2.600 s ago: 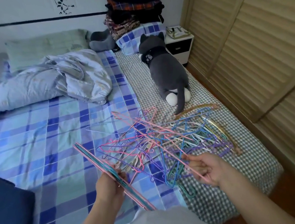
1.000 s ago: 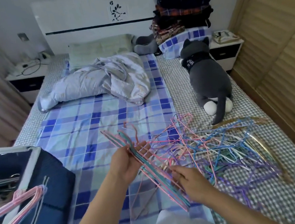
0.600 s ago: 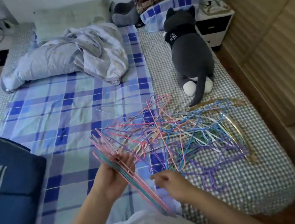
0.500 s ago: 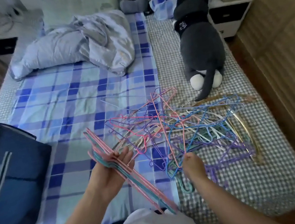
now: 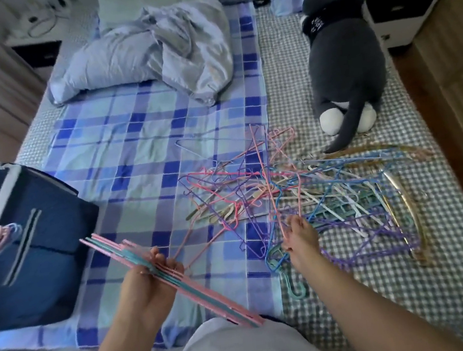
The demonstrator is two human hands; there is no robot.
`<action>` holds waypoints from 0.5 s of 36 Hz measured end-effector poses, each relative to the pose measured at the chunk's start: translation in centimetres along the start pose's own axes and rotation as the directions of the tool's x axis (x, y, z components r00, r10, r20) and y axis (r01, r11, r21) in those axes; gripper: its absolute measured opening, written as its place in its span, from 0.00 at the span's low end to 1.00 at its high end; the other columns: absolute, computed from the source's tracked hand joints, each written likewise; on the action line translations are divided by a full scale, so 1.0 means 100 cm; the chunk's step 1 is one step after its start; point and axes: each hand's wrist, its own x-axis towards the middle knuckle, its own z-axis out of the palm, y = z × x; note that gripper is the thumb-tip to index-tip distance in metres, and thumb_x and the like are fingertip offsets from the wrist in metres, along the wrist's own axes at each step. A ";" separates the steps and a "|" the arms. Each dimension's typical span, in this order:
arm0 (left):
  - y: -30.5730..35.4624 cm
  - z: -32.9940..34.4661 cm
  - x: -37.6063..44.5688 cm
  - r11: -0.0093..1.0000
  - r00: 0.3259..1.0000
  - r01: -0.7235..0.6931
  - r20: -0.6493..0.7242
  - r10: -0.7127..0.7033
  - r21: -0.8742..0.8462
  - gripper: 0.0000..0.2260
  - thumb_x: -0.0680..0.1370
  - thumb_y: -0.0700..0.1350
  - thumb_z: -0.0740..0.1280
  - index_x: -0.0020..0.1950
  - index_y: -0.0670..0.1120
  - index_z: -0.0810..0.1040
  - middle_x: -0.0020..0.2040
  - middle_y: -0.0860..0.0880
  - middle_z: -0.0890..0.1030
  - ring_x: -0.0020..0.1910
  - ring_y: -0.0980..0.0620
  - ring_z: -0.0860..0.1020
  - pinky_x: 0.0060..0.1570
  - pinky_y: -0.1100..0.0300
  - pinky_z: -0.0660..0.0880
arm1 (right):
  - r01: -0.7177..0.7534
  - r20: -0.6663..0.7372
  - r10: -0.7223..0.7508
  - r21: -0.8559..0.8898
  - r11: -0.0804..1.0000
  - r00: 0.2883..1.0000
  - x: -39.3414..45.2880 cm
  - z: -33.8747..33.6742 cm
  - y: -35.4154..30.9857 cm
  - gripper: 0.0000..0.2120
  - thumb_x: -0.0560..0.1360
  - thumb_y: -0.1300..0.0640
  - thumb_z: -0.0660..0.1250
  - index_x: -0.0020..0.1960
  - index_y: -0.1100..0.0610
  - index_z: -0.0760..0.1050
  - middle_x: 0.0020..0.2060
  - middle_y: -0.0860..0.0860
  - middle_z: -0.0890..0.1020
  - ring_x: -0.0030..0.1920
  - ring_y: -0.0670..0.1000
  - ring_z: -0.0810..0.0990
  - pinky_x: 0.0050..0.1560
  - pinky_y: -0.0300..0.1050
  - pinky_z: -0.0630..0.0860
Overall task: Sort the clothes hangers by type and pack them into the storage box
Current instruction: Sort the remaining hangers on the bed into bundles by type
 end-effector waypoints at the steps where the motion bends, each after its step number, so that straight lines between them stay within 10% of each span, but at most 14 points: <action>1: 0.001 0.001 0.001 1.000 1.000 0.007 -0.025 -0.007 0.010 0.06 0.77 0.38 0.61 0.42 0.46 0.73 0.28 0.50 0.74 0.29 0.52 0.74 0.47 0.57 0.73 | 0.033 0.014 -0.033 -0.015 0.999 0.999 -0.007 -0.003 0.003 0.12 0.84 0.51 0.59 0.55 0.58 0.77 0.39 0.55 0.79 0.27 0.49 0.69 0.25 0.42 0.67; 7: 0.007 0.023 -0.003 0.998 0.997 0.013 0.081 -0.018 0.067 0.04 0.77 0.39 0.62 0.47 0.45 0.75 0.29 0.51 0.75 0.27 0.53 0.75 0.42 0.59 0.77 | 0.198 0.110 -0.189 -0.075 0.977 0.976 -0.052 -0.032 0.009 0.11 0.85 0.54 0.55 0.54 0.56 0.74 0.36 0.58 0.85 0.30 0.55 0.82 0.40 0.57 0.81; 18: 0.028 0.050 -0.003 0.990 0.980 0.011 0.197 -0.038 0.139 0.04 0.73 0.40 0.63 0.47 0.46 0.75 0.28 0.53 0.76 0.27 0.54 0.75 0.44 0.59 0.71 | 0.156 0.092 -0.141 -0.185 0.970 0.986 -0.029 -0.054 -0.027 0.09 0.84 0.59 0.58 0.55 0.57 0.77 0.36 0.58 0.81 0.29 0.51 0.77 0.29 0.45 0.74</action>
